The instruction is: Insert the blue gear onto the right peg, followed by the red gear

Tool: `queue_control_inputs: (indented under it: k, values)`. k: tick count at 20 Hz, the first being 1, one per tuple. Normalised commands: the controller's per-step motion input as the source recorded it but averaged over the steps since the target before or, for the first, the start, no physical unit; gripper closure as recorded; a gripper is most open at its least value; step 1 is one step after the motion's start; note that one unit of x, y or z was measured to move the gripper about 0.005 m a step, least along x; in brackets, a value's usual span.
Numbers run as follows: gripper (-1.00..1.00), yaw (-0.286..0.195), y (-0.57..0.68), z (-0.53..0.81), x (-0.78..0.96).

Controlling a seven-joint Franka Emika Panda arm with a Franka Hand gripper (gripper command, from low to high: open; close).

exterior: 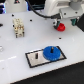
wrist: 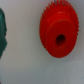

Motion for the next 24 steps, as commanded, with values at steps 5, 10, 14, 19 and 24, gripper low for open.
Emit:
queue_control_inputs:
  k: [5, 10, 14, 19, 24]
  values:
    - [-1.0, 0.0, -0.26, -0.21, -0.33]
    - [1.0, 0.0, -0.22, -0.21, -0.39]
    - [1.0, 0.0, -0.1, -0.14, -0.35]
    - [1.0, 0.0, -0.05, -0.1, -0.36]
    - [1.0, 0.0, 0.0, -0.03, -0.31]
